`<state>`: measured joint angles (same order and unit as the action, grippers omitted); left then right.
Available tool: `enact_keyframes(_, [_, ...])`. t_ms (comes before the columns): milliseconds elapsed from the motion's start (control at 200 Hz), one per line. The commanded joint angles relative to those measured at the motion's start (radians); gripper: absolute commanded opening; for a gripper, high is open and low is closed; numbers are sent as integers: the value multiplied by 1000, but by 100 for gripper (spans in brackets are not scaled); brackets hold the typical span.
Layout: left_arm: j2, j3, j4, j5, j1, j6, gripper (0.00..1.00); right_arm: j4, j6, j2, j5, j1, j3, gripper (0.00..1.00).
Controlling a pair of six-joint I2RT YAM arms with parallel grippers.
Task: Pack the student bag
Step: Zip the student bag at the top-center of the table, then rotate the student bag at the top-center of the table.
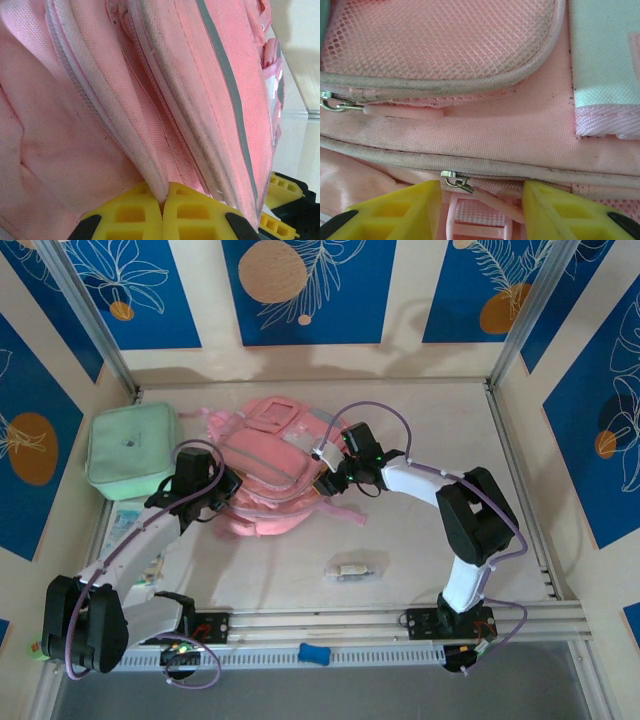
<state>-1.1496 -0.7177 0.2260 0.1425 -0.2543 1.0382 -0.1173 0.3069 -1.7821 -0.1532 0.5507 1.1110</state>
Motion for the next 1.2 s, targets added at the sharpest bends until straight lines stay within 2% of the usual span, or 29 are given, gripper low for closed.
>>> enact_keyframes(0, [-2,-49,-54,9,16,-15,0,-32,27,-27,37,11,34,43])
enact_keyframes(235, [-2,-45,-61,14,16,-5,0,-66,51,-65,82,36,79,31])
enact_keyframes(455, [8,-51,-46,5,16,-14,0,-74,31,-50,142,28,88,11])
enact_keyframes(770, [27,-42,-25,-3,31,-24,0,-88,-63,-4,240,-43,75,0])
enact_keyframes(905, [35,-39,-16,0,38,-30,0,-93,-104,0,319,-74,79,0])
enact_keyframes(1010, [34,-34,-23,8,43,-33,0,-132,-136,12,249,-89,92,0])
enact_keyframes(1131, [18,-36,-26,31,42,-43,0,-129,-184,81,177,-44,75,20])
enact_keyframes(1196, [13,-28,-28,41,42,-47,0,-154,-270,104,132,-32,96,35])
